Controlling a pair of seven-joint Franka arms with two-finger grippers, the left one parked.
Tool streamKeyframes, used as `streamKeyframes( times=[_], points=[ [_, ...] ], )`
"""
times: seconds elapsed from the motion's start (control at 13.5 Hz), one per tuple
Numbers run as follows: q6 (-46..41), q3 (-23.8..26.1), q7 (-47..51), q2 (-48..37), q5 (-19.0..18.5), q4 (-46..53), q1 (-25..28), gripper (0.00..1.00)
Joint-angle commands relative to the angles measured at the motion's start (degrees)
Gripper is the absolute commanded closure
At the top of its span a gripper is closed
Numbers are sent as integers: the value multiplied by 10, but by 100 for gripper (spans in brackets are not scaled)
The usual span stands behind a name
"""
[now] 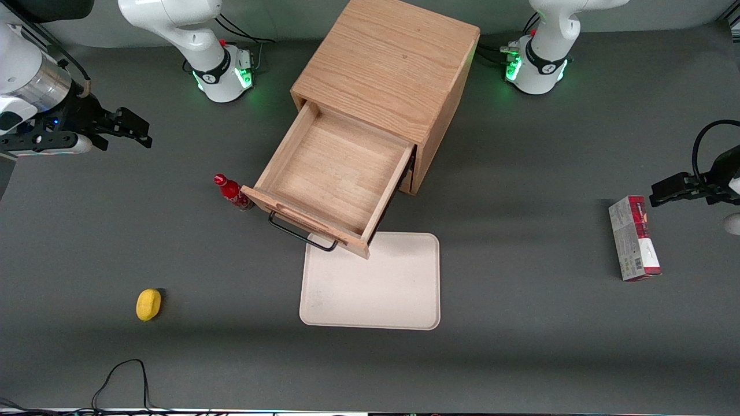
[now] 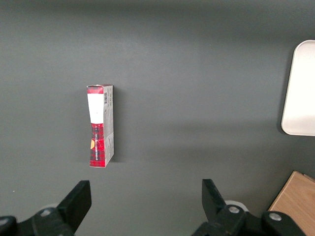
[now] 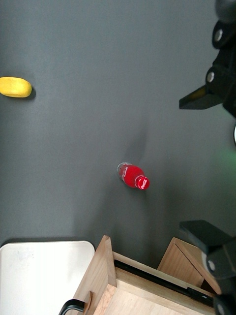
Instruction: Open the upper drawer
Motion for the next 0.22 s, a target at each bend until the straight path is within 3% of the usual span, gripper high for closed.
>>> streamKeyframes(
  times=[0.0, 0.15],
  points=[
    [-9, -1, 14, 23, -9, 32, 2, 0],
    [-9, -1, 14, 28, -9, 35, 3, 0]
  ],
)
